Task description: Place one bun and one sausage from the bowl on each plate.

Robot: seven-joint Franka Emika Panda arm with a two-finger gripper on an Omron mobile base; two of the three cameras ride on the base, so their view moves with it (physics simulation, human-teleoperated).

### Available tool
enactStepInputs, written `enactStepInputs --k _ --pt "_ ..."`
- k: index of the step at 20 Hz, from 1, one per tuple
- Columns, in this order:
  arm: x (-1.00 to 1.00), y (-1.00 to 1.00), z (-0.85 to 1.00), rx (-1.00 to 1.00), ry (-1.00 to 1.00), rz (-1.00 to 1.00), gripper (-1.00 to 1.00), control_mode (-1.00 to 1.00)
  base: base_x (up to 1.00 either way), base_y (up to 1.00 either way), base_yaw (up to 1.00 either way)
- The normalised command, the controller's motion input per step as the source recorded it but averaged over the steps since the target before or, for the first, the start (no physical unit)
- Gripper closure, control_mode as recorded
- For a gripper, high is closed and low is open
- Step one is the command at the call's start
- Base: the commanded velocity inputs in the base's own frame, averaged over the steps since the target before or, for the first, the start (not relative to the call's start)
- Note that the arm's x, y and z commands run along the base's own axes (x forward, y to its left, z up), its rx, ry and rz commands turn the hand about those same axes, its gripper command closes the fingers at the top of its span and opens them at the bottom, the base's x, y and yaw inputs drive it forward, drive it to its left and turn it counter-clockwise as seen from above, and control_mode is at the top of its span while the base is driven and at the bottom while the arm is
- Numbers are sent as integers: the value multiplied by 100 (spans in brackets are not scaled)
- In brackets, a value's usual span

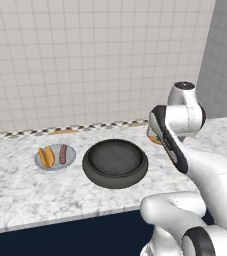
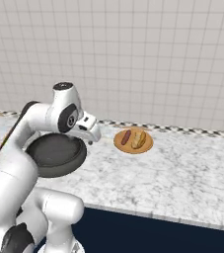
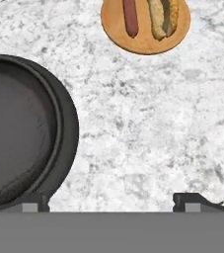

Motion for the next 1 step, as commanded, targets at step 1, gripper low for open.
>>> enactStepInputs --k 1 --pt "-100 7 50 0 0 0 -100 -100 0 0 0"
